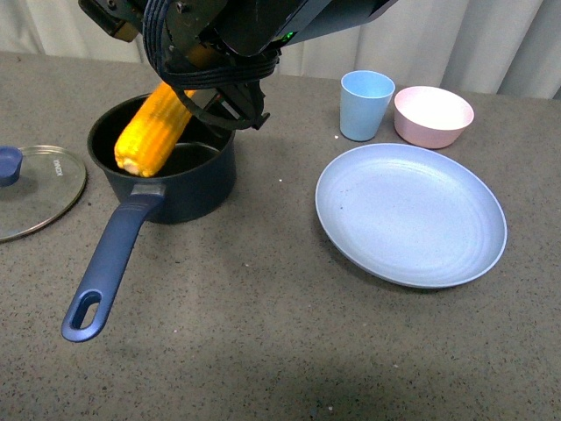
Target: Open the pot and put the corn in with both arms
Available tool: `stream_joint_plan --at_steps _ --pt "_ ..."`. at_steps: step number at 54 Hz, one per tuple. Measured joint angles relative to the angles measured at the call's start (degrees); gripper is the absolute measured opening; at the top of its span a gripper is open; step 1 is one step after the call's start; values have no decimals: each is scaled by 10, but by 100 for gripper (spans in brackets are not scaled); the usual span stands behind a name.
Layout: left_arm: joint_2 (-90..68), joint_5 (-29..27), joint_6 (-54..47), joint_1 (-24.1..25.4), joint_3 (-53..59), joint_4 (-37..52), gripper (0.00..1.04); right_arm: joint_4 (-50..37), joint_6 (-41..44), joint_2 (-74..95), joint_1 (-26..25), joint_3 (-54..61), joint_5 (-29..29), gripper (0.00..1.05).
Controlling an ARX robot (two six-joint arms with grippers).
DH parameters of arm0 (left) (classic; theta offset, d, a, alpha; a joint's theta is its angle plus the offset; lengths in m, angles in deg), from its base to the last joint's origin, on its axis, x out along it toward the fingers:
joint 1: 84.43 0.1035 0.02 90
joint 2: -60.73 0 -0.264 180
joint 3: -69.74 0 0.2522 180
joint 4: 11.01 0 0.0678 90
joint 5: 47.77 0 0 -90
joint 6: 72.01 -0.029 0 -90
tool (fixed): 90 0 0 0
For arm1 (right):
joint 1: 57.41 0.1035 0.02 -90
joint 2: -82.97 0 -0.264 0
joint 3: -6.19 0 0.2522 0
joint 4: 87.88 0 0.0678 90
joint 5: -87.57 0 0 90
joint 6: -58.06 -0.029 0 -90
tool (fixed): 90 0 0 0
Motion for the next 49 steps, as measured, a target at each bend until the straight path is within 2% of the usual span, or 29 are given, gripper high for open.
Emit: stream_joint_plan --at_steps 3,4,7,16,27,49 --pt "0 0 0 0 0 0 98 -1 1 0 -1 0 0 96" --pt "0 0 0 0 0 0 98 -1 1 0 -1 0 -1 97" --pt "0 0 0 0 0 0 98 -5 3 0 -3 0 -2 95" --pt "0 0 0 0 0 0 98 -32 25 -11 -7 31 -9 95" --pt "0 0 0 0 0 0 98 -86 79 -76 -32 121 -24 95" --pt "0 0 0 0 0 0 98 -149 238 -219 -157 315 -17 95"
